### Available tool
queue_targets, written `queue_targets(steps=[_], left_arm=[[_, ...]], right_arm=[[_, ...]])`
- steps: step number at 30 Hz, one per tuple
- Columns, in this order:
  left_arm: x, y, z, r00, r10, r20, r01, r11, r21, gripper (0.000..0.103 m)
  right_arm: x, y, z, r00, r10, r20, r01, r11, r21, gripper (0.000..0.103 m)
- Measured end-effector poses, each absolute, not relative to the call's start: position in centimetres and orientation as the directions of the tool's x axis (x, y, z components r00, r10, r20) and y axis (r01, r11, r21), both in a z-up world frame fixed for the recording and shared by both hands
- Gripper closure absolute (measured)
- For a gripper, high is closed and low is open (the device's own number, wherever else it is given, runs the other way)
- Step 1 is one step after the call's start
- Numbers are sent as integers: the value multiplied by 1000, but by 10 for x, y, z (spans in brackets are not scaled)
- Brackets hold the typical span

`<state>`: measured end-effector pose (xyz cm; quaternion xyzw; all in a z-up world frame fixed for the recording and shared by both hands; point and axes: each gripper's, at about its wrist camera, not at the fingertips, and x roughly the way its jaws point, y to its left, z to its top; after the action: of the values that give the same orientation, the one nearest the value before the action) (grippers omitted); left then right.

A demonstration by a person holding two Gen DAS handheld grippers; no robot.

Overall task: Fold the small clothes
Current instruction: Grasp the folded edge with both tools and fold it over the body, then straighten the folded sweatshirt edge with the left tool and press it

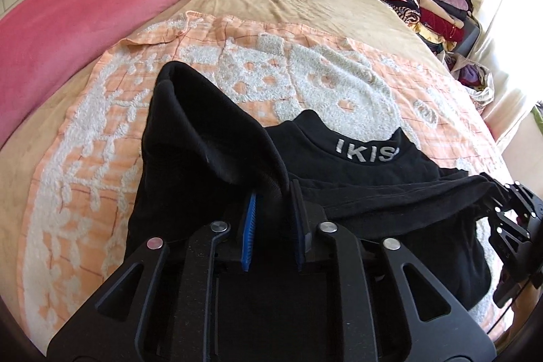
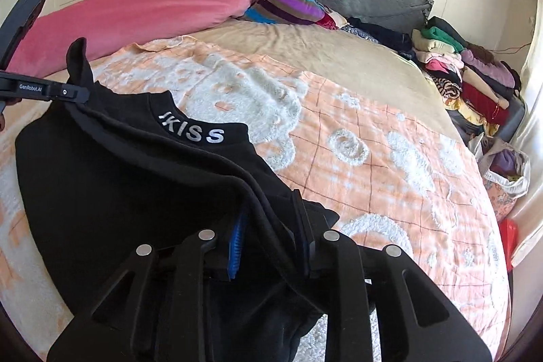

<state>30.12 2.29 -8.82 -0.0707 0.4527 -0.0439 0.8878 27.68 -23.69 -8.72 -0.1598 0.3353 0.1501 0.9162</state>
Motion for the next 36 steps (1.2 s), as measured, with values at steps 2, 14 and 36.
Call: queue_targets(steps=[2,14,36], left_arm=[[304,23,-91,584,-138,-800,7,986,-165,84],[318,40,-89,617,-101,-780,-44,986,-162,49],[245,106,-93,619,-24,-785,-157,976,-153,34]], right_arm=[[278,-239,-88,739,148,-657,-360,911,-201,67],[289,-273,-92,751,52,-658,-181,975,-130,36],[280,-308,-68,736,110,-668,-98,994,55,17]])
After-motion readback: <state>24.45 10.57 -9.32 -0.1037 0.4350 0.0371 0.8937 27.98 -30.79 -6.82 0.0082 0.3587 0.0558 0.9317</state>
